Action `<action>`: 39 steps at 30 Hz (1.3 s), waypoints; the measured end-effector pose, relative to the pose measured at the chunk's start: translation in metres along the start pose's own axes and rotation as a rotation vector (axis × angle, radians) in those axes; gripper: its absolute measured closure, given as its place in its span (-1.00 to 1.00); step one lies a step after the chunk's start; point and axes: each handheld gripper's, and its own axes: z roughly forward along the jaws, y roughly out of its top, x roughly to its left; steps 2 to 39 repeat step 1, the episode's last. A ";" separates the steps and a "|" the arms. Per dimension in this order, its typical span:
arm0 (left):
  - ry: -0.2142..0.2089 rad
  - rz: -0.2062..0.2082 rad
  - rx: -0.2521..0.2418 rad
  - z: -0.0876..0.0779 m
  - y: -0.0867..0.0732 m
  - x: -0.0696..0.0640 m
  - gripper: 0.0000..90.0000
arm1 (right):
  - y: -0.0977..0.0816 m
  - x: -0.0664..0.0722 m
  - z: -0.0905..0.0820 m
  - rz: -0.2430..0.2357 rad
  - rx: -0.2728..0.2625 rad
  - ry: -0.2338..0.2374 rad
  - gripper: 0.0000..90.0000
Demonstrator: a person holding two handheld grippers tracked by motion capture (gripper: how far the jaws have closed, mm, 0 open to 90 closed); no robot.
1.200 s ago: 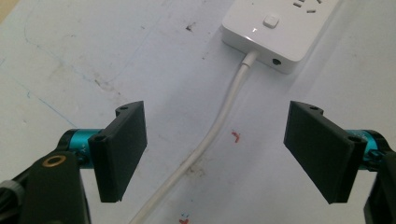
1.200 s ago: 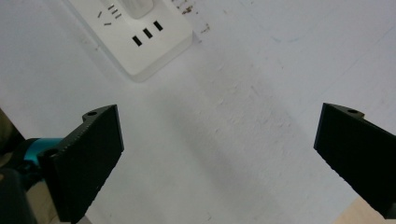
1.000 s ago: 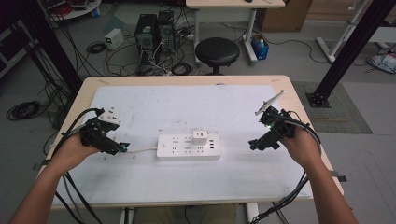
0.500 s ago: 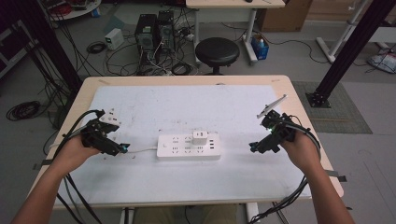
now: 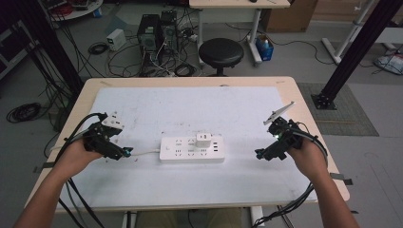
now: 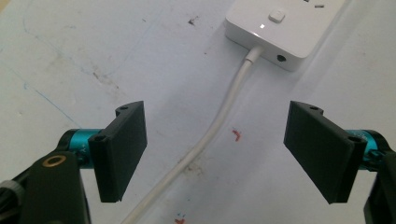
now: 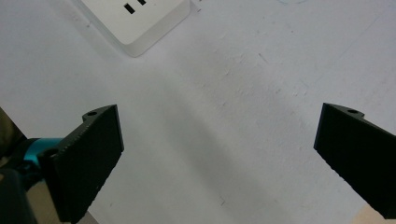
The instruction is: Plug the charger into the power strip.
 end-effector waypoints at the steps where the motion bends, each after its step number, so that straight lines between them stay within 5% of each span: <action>1: 0.002 -0.006 -0.003 0.000 0.000 0.000 -0.53 | -0.001 0.000 -0.001 0.001 -0.001 0.000 -0.98; 39: 0.002 -0.006 -0.003 0.000 0.000 0.000 -0.53 | -0.001 0.000 -0.001 0.001 -0.001 0.000 -0.98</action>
